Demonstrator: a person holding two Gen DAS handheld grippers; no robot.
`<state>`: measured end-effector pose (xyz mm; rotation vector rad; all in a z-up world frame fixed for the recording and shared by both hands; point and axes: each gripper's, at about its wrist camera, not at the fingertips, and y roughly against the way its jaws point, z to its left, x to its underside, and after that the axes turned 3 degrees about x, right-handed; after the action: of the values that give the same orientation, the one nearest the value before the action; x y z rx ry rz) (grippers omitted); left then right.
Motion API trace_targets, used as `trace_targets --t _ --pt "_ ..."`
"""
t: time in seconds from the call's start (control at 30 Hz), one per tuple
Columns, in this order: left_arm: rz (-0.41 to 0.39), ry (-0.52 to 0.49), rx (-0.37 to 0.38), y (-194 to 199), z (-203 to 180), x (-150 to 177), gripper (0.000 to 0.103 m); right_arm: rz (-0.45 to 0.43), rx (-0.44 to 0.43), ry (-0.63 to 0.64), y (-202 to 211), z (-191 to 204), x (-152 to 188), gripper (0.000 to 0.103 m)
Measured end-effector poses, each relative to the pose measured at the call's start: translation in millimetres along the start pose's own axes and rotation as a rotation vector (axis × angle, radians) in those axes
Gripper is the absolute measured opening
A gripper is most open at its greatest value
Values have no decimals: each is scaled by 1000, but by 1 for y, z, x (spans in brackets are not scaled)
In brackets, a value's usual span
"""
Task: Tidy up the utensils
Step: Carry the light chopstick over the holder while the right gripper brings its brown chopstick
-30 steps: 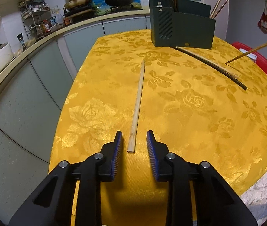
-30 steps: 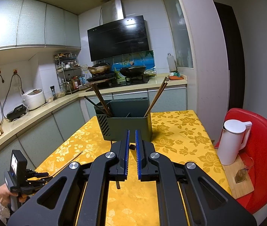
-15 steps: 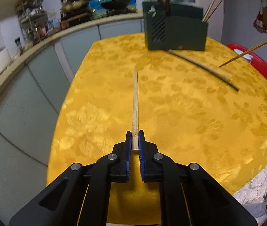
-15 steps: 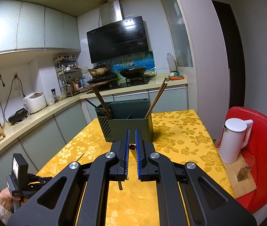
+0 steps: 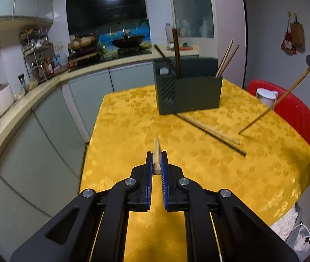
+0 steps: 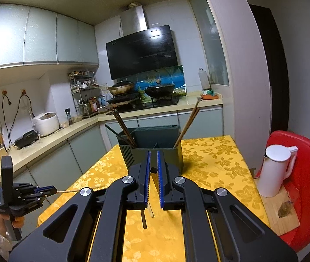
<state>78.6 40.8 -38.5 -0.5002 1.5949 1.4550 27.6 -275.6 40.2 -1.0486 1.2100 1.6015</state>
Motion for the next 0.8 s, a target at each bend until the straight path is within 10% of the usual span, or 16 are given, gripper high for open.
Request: trace_targets --t 0.8 --pt "-30 -94 187 -5 -30 -146 7 54 -41 22 -89 -6 -98 7"
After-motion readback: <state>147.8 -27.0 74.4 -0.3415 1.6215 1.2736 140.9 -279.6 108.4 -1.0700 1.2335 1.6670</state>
